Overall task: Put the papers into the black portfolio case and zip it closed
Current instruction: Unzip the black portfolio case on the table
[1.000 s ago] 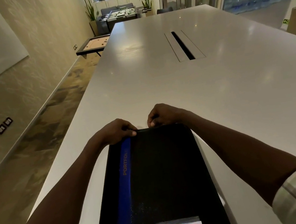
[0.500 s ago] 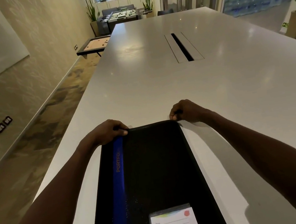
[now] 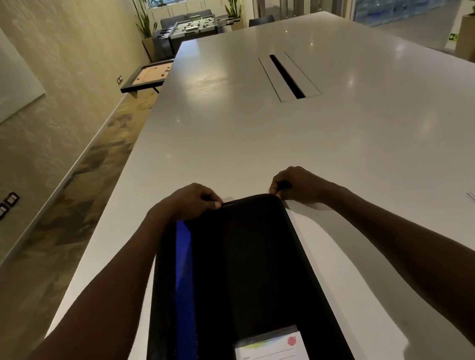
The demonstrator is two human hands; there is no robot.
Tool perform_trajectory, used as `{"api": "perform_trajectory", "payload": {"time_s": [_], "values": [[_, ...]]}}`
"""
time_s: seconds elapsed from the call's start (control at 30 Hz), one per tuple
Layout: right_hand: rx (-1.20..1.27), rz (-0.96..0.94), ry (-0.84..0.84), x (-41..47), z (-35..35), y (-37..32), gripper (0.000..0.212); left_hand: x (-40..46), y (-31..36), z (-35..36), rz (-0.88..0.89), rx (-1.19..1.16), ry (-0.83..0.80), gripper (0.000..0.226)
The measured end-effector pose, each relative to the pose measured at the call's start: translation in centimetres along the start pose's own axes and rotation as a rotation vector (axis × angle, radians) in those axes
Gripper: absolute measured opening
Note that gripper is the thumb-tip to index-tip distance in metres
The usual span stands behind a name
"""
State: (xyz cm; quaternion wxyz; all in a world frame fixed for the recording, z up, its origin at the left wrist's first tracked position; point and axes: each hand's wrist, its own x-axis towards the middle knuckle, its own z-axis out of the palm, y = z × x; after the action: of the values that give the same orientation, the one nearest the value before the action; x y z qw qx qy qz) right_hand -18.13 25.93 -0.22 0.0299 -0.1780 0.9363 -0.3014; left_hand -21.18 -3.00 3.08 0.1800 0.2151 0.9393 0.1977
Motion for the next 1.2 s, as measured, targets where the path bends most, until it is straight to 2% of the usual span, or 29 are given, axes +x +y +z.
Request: {"api": "perform_trajectory", "payload": {"time_s": [0.27,0.43,0.8,1.2], "values": [[-0.001,0.005,0.068,-0.5,0.1,-0.1,0.015,4.4,6.4,3.3,0.088,-0.120,-0.027,0.023],[0.033,0.001,0.150,-1.3,0.6,0.3,0.012,5.0,6.2,3.6,0.053,-0.209,-0.009,0.022],[0.101,0.004,0.106,-4.9,0.8,0.0,0.010,4.8,5.9,4.1,0.072,-0.229,0.014,0.020],[0.180,0.065,0.112,-9.7,1.9,-1.7,0.018,4.6,6.0,4.1,0.091,-0.222,0.028,0.022]]}}
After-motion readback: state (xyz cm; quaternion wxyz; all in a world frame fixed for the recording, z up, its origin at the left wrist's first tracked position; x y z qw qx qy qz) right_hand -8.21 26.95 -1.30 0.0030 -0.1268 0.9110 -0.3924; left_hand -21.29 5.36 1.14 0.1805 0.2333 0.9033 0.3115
